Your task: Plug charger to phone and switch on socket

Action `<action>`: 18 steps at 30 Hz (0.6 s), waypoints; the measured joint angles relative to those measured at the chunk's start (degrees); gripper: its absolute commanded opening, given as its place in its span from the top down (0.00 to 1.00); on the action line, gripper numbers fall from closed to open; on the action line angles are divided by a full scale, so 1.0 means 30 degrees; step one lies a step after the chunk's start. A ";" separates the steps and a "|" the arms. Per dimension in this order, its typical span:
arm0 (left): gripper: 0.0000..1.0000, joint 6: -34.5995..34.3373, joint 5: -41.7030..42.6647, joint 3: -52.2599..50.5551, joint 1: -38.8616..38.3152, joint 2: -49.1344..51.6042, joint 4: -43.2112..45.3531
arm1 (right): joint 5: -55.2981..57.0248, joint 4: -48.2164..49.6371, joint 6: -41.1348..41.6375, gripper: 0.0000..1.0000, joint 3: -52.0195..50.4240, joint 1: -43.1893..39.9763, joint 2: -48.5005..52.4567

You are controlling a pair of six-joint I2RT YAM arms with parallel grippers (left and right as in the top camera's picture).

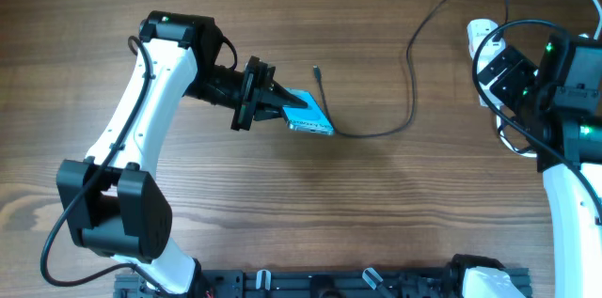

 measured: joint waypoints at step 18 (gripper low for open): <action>0.96 -0.0219 -0.1064 0.0000 0.1005 -0.0015 0.1887 | 0.0000 0.0000 0.0000 0.00 0.0000 0.0000 0.0000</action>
